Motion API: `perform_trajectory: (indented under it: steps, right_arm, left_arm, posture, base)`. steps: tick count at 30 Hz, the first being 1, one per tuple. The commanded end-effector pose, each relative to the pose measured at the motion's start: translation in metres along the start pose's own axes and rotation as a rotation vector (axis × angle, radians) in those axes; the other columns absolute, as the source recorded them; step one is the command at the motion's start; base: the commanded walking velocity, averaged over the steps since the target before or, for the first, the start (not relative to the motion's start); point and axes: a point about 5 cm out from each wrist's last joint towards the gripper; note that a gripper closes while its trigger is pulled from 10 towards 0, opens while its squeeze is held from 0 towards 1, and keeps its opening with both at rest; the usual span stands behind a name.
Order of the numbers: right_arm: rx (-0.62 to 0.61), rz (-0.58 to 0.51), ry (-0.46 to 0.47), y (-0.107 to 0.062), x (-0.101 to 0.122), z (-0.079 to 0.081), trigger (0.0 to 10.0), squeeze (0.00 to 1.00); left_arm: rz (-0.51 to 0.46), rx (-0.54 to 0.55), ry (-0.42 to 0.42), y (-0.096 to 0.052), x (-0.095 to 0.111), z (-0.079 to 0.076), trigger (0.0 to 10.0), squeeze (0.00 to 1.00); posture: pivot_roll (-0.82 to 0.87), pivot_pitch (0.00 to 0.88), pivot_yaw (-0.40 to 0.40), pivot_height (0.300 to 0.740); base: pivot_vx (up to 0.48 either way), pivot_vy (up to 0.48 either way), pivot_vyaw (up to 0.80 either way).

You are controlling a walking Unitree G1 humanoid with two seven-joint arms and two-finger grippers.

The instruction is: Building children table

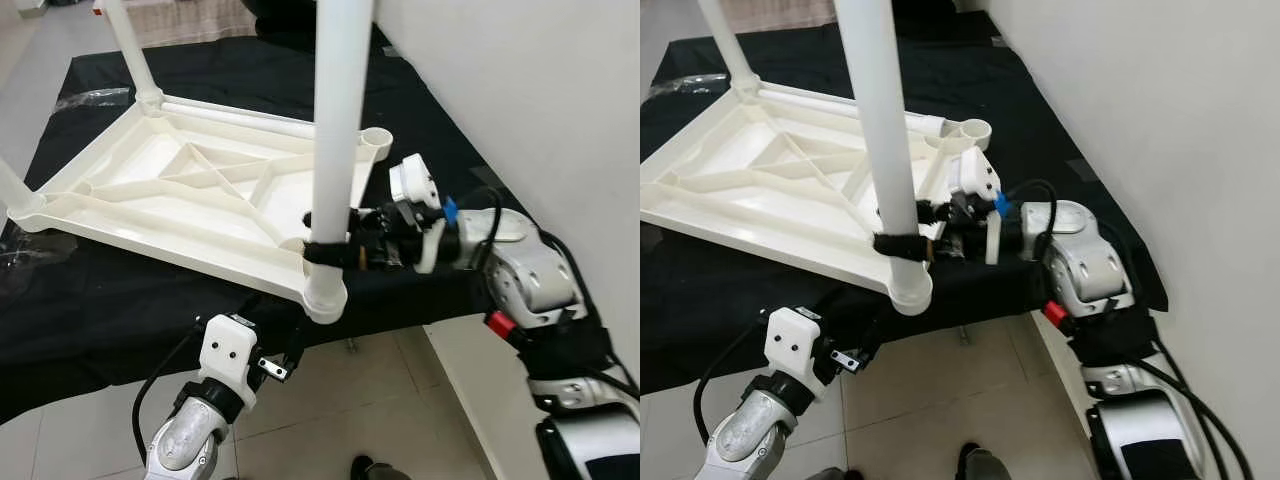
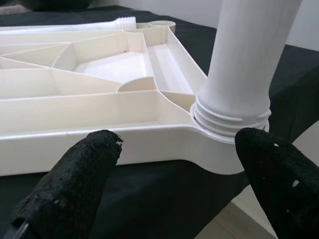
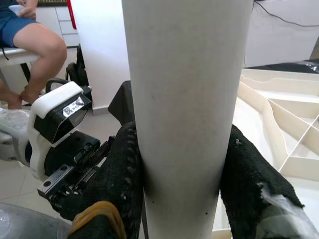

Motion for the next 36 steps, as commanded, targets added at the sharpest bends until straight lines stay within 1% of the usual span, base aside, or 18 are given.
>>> perform_trajectory:
  steps: [1,4,6,7,8,9,10,11,12,15,21,22,23,24,25,26,31,36]
  right_arm:
    - [0.039,0.076,0.042,0.003,-0.021,0.011,0.0,0.0]
    - [-0.008,0.103,0.04,0.002,-0.025,0.011,0.0,0.0]
    - [-0.26,0.155,0.109,0.01,-0.041,0.011,0.0,0.0]
    - [-0.26,0.155,0.109,0.01,-0.041,0.011,0.0,0.0]
    - [-0.714,0.307,0.148,0.008,-0.063,0.012,0.0,0.0]
    - [-0.714,0.307,0.148,0.008,-0.063,0.012,0.0,0.0]
    - [-0.876,0.412,0.24,0.014,-0.083,0.047,0.0,0.0]
    - [-0.876,0.412,0.24,0.014,-0.083,0.047,0.0,0.0]
    - [-0.956,0.474,0.301,0.017,-0.09,0.072,0.0,0.0]
    - [-0.949,0.461,0.322,0.026,-0.085,0.082,0.0,0.0]
    - [-0.861,0.383,0.296,0.042,-0.071,0.075,0.0,0.0]
    - [-0.853,0.385,0.291,0.043,-0.07,0.074,4.5,0.0]
    - [-0.853,0.385,0.291,0.043,-0.07,0.074,4.5,0.0]
    - [-0.854,0.376,0.29,0.045,-0.068,0.073,10.0,0.0]
    - [-0.842,0.356,0.289,0.047,-0.064,0.072,10.0,0.0]
    - [-0.825,0.303,0.301,0.05,-0.059,0.069,10.0,1.0]
    - [-0.755,0.174,0.286,0.054,-0.044,0.06,10.0,1.0]
    - [-0.536,0.02,0.166,0.047,-0.021,0.038,10.0,1.0]
  left_arm:
    - [0.025,-0.004,0.006,-0.004,-0.003,-0.001,10.0,0.0]
    - [0.025,-0.005,0.006,-0.005,-0.003,-0.001,10.0,0.0]
    - [0.026,-0.003,0.007,-0.006,-0.002,-0.001,10.0,0.0]
    - [0.026,-0.003,0.007,-0.006,-0.002,-0.001,10.0,0.0]
    - [0.026,0.001,0.008,-0.008,-0.002,0.0,10.0,0.0]
    - [0.026,0.001,0.008,-0.008,-0.002,0.0,10.0,0.0]
    - [0.025,0.004,0.009,-0.008,0.0,0.0,10.0,0.0]
    - [0.025,0.004,0.009,-0.008,0.0,0.0,10.0,0.0]
    - [0.024,0.005,0.009,-0.008,0.001,0.001,10.0,0.0]
    - [0.026,0.001,0.012,-0.008,0.001,0.0,10.0,0.0]
    - [0.035,-0.016,0.004,-0.007,-0.002,0.0,10.0,0.0]
    - [0.035,-0.016,0.005,-0.007,-0.002,0.0,10.0,0.0]
    - [0.035,-0.016,0.005,-0.007,-0.002,0.0,10.0,0.0]
    - [0.033,-0.013,0.006,-0.006,-0.002,0.0,10.0,0.0]
    - [0.032,-0.009,0.007,-0.006,-0.002,0.001,10.0,0.0]
    - [0.031,-0.007,0.009,-0.006,-0.002,0.001,10.0,0.0]
    - [0.03,-0.004,0.01,-0.005,-0.001,0.001,10.0,0.0]
    - [0.029,-0.005,0.01,-0.004,-0.001,0.001,10.0,0.0]
  posture:
    - [0.01,0.201,-0.022,0.74]
    - [0.01,0.202,-0.025,0.74]
    - [0.01,0.214,-0.041,0.74]
    - [0.01,0.214,-0.041,0.74]
    - [0.0,0.224,-0.046,0.74]
    - [0.0,0.224,-0.046,0.74]
    - [0.0,0.235,-0.033,0.74]
    - [0.0,0.235,-0.033,0.74]
    - [0.0,0.24,-0.028,0.74]
    - [-0.01,0.243,-0.014,0.74]
    - [-0.02,0.223,-0.014,0.74]
    - [-0.02,0.222,-0.015,0.74]
    - [-0.02,0.222,-0.015,0.74]
    - [-0.01,0.222,-0.017,0.74]
    - [-0.01,0.22,-0.018,0.74]
    - [-0.01,0.22,-0.019,0.74]
    - [-0.01,0.219,-0.019,0.74]
    - [0.0,0.217,-0.018,0.74]
  base:
    - [0.0,0.0,0.0]
    - [0.0,0.0,0.0]
    - [0.0,0.0,0.0]
    - [0.0,0.0,0.0]
    - [0.0,0.0,0.0]
    - [0.0,0.0,0.0]
    - [0.0,0.0,0.0]
    - [0.0,0.0,0.0]
    - [0.0,0.0,0.0]
    - [0.0,0.0,0.0]
    - [0.0,0.0,0.0]
    - [0.0,0.0,0.0]
    - [0.0,0.0,0.0]
    - [0.0,0.0,0.0]
    - [0.0,0.0,0.0]
    - [0.0,0.0,0.0]
    - [0.0,0.0,0.0]
    - [0.0,0.0,0.0]
Point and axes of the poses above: a point about 5 cm out from each wrist's last joint towards the gripper, its own y axis pointing out of the wrist towards the gripper, its own x axis along the axis of the wrist's last joint, z = x × y, and after that the axes turned 8 degrees about -y, right-handed
